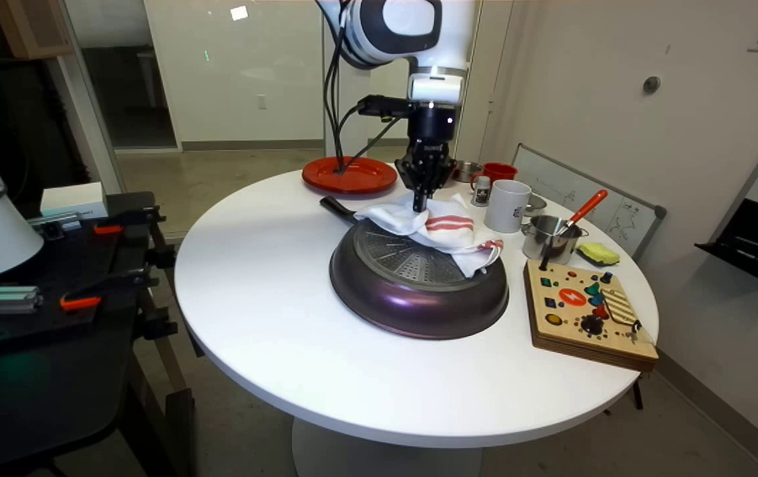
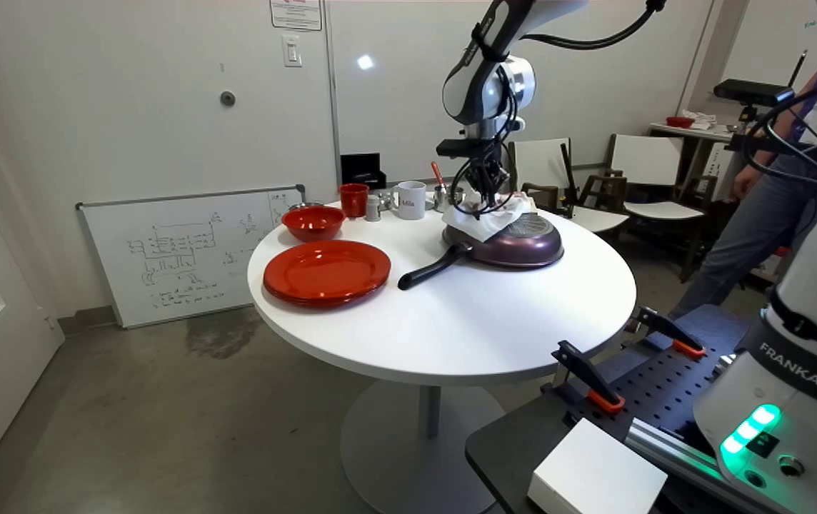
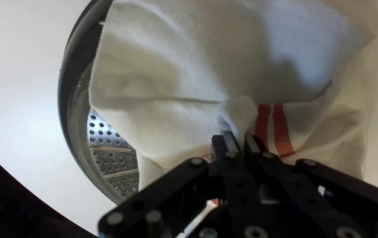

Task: Take the cloth partly off the pan

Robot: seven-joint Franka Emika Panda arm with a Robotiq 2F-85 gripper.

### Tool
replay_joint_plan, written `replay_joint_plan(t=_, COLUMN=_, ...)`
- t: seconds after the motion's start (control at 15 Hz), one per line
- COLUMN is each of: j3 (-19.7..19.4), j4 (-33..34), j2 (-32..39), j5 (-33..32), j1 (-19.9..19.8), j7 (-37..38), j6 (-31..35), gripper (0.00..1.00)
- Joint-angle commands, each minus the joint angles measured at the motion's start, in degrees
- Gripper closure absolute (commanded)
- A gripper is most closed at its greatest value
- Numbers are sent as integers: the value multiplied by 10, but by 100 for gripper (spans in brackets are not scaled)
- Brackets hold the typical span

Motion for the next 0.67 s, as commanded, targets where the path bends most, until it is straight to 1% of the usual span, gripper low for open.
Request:
replay_joint_plan(t=0.0, j3=0, j4=35, j2=-4, j5=-6, j1=-1, j7=-7, j6=-52, gripper=95)
replay_joint_plan(t=0.2, j3=-5, j4=59, j2=-7, j5=-11, j1=-6, j7=-8, j6=-109, gripper=94)
replay_joint_plan(t=0.4, j3=12, j4=79, j2=-15, j5=14, j1=-31, j7=-41, j6=-164, gripper=94)
replay_joint_plan(t=0.6, j3=14, j4=89, j2=-19, j5=12, j1=-40, j7=-64, j6=-188, gripper=95)
